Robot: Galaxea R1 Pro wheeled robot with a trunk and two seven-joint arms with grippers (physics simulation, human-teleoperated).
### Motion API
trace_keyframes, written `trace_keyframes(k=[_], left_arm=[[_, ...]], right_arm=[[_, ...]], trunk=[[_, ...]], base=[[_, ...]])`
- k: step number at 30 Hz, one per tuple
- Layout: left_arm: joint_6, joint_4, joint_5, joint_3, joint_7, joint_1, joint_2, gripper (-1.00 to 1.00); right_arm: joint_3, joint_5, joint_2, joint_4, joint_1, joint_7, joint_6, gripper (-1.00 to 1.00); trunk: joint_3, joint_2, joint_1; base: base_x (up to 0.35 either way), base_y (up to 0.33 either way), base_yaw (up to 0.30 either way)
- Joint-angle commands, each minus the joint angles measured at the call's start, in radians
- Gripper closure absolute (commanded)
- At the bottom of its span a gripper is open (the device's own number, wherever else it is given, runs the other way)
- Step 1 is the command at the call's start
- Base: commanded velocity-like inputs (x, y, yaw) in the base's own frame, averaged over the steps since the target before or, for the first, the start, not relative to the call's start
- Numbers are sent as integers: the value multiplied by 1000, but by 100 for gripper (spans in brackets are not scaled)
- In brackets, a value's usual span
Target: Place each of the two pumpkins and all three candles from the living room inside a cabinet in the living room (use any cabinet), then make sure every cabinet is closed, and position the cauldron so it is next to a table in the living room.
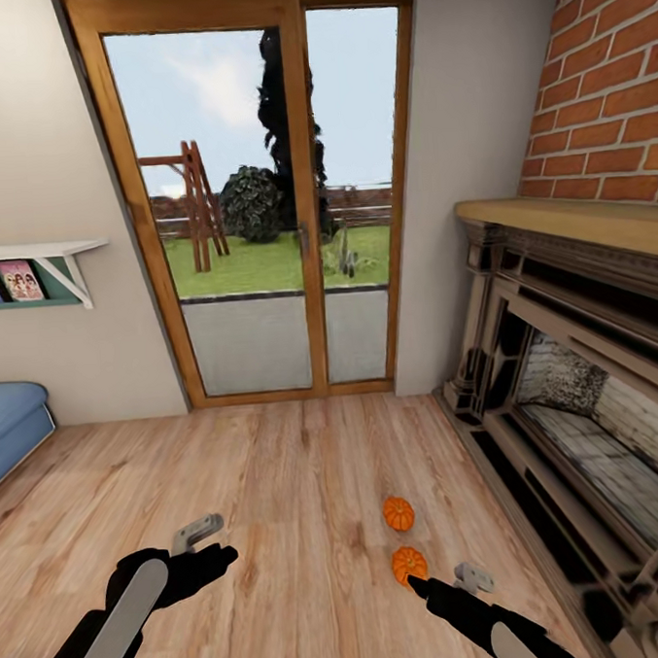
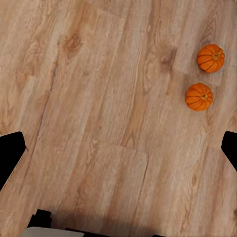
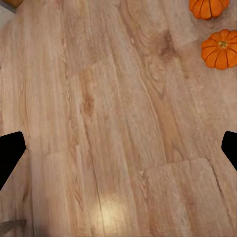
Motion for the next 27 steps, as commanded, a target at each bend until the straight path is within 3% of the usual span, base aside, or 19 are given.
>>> trace_keyframes(k=[1, 3, 5, 10, 18, 27], left_arm=[[-1, -2, 11, -2, 10, -1, 1, -100], [-1, -12, 11, -3, 10, -1, 2, -100], [0, -31, 12, -3, 10, -1, 2, -100], [1, -41, 13, -4, 10, 0, 3, -100], [1, -42, 12, -2, -34, 0, 5, -100], [1, -42, 11, 0, -37, 0, 6, -100]], right_arm=[[1, -7, -1, 1, -1, 6, 1, -100], [-20, -15, 1, 19, -1, 42, -1, -100], [-64, -40, 2, 109, -1, 123, -5, -100], [-84, -65, 2, 216, -1, 208, -15, -100], [-89, -125, 1, 245, -1, 232, -17, -100], [-90, -133, 1, 246, -1, 233, -19, -100]], trunk=[[-1, -1, 0], [-1, -1, 0], [-1, -1, 0], [-1, -1, 0], [-1, -1, 0], [-1, -1, 0]], base=[[188, 235, 0], [244, 192, 0], [303, 113, 0], [321, 85, 0], [245, -58, 0], [194, -217, 0]])
